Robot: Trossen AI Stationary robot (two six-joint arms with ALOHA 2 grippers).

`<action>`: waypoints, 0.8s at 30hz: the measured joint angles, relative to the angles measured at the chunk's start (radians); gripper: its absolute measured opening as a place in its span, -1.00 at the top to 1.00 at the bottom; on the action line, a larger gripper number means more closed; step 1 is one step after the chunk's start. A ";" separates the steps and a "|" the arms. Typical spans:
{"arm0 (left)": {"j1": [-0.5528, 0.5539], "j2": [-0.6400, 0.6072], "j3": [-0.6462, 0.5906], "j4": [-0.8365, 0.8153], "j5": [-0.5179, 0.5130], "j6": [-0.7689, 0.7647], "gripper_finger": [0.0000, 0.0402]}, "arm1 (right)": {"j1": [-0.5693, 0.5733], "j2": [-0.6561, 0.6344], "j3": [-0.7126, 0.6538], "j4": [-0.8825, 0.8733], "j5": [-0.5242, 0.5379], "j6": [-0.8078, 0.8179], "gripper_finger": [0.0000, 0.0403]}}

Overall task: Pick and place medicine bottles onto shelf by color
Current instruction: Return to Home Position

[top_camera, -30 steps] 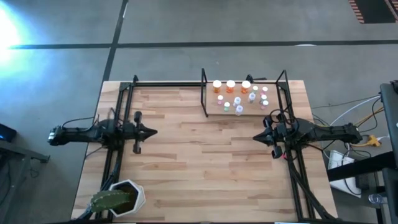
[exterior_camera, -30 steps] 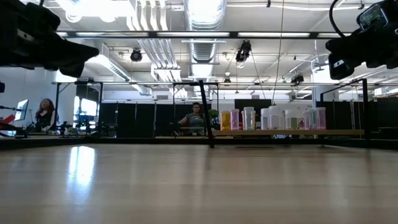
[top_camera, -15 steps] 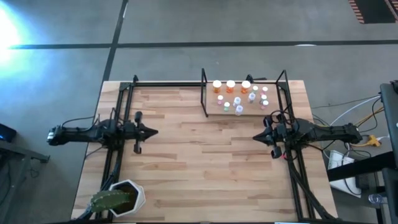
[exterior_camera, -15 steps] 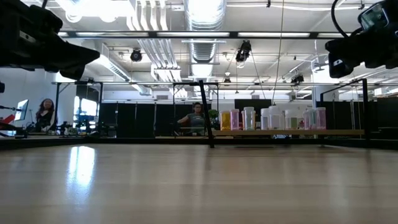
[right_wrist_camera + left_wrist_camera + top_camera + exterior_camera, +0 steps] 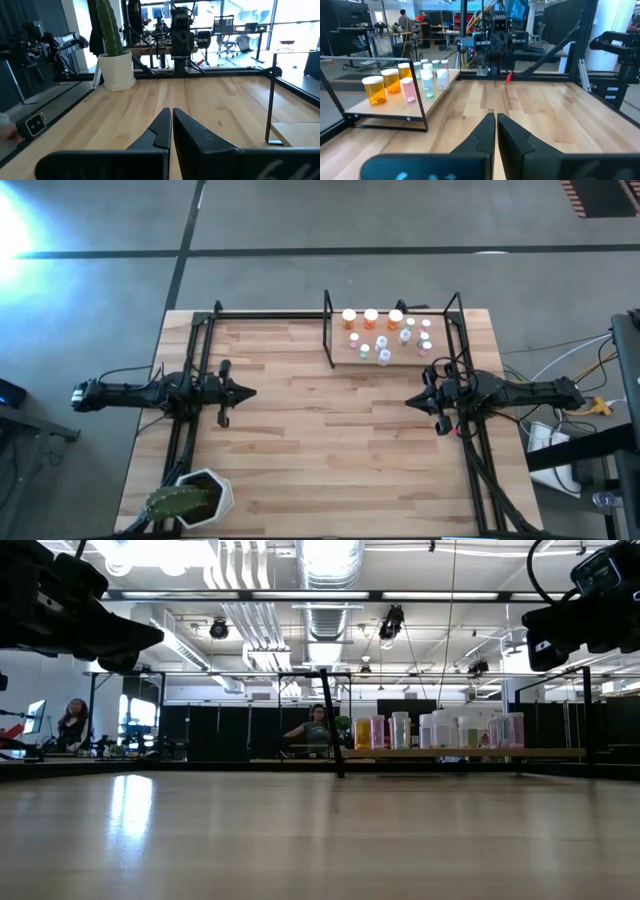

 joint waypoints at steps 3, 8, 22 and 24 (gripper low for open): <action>0.000 0.010 0.000 0.007 0.001 0.000 0.98 | 0.000 0.000 0.000 0.000 0.000 0.000 0.96; 0.000 0.024 0.000 0.006 0.002 0.000 0.98 | 0.000 0.000 0.000 0.001 0.000 0.000 0.96; 0.000 0.040 0.000 0.008 0.006 0.000 0.98 | 0.000 -0.001 0.000 0.003 0.000 0.000 0.96; 0.000 0.040 0.000 0.008 0.006 0.000 0.98 | 0.000 -0.001 0.000 0.003 0.000 0.000 0.96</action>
